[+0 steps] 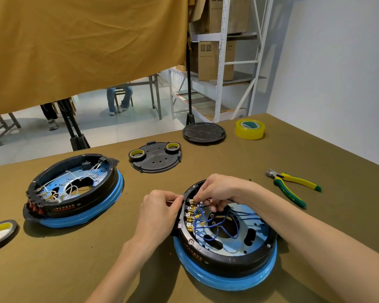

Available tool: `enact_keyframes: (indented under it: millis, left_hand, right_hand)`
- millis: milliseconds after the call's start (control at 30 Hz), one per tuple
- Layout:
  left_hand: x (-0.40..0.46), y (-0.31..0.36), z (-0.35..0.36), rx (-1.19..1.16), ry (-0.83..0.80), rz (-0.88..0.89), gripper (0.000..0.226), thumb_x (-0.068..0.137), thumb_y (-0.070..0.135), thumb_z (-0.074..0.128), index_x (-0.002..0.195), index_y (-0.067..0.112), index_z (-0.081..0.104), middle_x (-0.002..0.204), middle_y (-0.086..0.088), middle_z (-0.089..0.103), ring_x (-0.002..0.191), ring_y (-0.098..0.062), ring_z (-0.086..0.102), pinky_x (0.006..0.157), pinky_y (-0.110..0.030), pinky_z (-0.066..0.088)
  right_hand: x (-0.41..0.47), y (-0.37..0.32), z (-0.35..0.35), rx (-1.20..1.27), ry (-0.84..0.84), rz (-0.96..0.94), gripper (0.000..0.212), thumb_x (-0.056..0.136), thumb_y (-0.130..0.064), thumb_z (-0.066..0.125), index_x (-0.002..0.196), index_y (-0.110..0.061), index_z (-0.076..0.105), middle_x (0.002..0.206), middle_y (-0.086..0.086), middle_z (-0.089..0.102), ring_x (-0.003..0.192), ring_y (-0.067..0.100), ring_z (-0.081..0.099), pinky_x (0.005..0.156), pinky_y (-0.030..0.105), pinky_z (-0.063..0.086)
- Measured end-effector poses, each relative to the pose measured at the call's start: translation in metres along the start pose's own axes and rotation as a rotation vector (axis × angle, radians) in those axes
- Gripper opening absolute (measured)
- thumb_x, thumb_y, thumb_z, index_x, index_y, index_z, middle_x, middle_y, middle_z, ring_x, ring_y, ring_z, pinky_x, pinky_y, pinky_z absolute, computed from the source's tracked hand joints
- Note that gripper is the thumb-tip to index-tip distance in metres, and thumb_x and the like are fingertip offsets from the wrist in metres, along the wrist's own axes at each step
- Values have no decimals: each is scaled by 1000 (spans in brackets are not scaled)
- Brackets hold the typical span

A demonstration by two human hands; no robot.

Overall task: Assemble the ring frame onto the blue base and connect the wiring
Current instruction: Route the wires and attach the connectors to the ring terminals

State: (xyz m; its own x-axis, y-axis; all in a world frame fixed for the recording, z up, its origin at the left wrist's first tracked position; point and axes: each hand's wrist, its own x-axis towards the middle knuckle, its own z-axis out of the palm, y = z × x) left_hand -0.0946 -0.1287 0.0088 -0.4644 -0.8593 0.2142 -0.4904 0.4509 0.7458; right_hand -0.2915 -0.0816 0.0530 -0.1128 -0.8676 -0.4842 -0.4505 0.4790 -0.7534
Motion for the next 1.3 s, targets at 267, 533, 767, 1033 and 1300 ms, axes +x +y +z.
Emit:
enact_keyframes:
  millis: [267,533,767,1033,1300]
  left_hand:
    - [-1,5,-1,-15,1,1,18,98,32,68,98,23,83,77,14,75,74,-1,70,69,-37,62]
    - [-2,6,-1,-26,9,5,15,97,29,69,98,22,83,77,15,76,73,1,70,70,-35,62]
    - [-2,6,-1,-41,-6,-10,16,97,30,69,99,21,82,78,14,76,74,1,70,70,-35,63]
    - [-1,6,0,-48,8,-20,16,97,29,70,99,20,83,77,12,76,73,0,71,68,-34,63]
    - [-1,5,1,-40,14,-14,16,96,30,70,98,20,83,76,14,75,72,1,70,64,-29,62]
  right_hand:
    - [6,-4,-4,66,-75,98,12,100,-18,66,103,-7,68,62,-3,60,56,7,61,40,14,38]
    - [6,-6,-4,84,-88,119,11,100,-17,65,101,-6,68,62,-2,59,52,5,57,38,12,35]
    - [7,-10,-6,91,-134,129,10,101,-14,64,102,-5,66,63,-1,59,54,6,55,37,12,34]
    - [6,-6,2,92,-70,113,10,99,-15,66,95,-7,69,62,-2,58,54,7,54,39,13,34]
    - [5,-12,-2,80,-109,136,9,100,-14,65,100,-6,68,66,-1,58,55,7,55,40,13,34]
